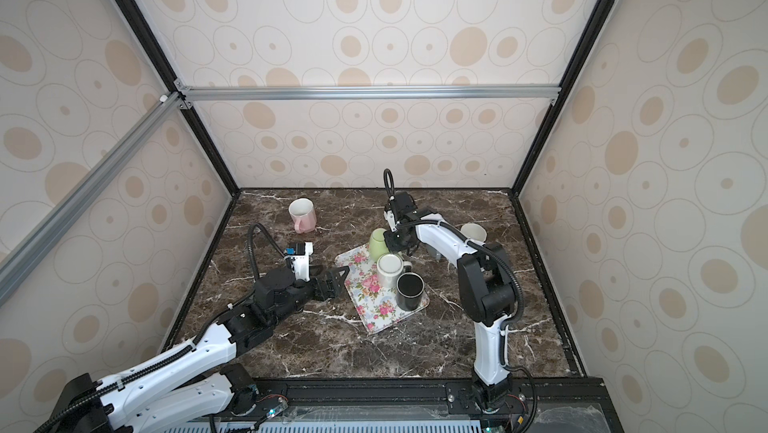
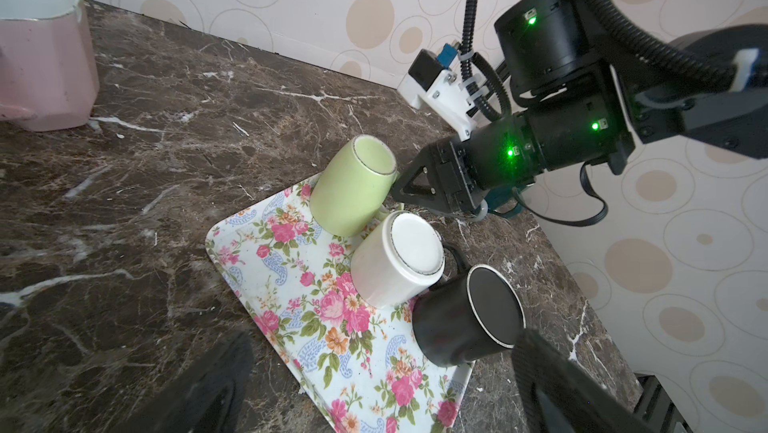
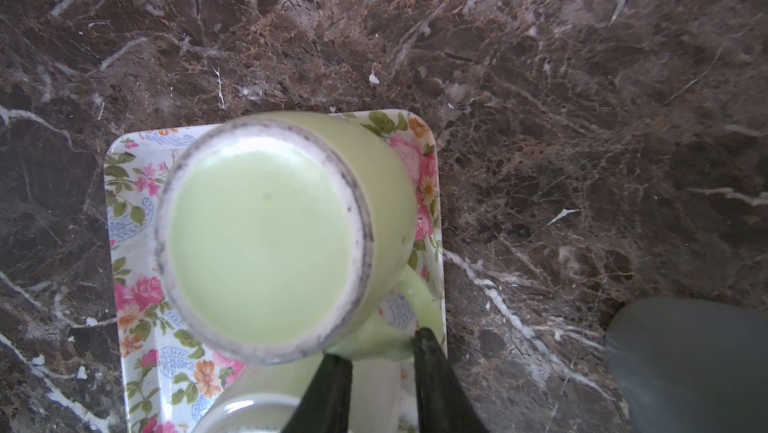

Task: Turn the mug right side up
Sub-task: 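Lift the light-green mug with the right gripper while the left gripper approaches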

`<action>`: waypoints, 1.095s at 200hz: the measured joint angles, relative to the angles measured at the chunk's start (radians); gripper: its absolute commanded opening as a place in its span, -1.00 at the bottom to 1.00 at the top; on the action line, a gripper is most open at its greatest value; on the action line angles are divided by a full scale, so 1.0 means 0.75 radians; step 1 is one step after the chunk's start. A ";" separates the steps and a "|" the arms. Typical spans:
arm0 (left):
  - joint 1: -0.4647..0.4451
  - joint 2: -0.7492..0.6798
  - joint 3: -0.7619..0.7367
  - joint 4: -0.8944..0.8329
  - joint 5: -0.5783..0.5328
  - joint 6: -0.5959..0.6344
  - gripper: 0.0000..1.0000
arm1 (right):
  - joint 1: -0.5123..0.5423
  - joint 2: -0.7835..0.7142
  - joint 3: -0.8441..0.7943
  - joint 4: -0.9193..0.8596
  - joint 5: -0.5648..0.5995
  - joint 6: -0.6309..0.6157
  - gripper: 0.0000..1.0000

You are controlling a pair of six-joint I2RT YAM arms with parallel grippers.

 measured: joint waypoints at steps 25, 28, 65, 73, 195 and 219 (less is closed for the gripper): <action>0.000 0.000 0.048 -0.035 -0.002 0.001 0.96 | 0.000 0.009 0.013 -0.002 -0.012 -0.039 -0.47; 0.000 0.000 0.052 -0.039 -0.003 0.000 0.96 | 0.000 0.012 0.015 -0.003 -0.013 -0.044 -0.47; -0.001 0.007 0.091 -0.093 -0.012 0.002 0.96 | -0.001 0.024 0.033 -0.005 -0.026 -0.095 -0.47; -0.001 0.016 0.100 -0.102 -0.013 0.004 0.96 | 0.000 0.025 0.035 -0.008 -0.028 -0.106 -0.45; -0.001 0.084 0.175 -0.138 -0.018 0.031 0.96 | 0.003 0.106 0.145 -0.116 -0.027 -0.220 -0.36; 0.000 0.100 0.193 -0.144 -0.021 0.037 0.96 | 0.006 0.113 0.159 -0.129 -0.019 -0.233 -0.42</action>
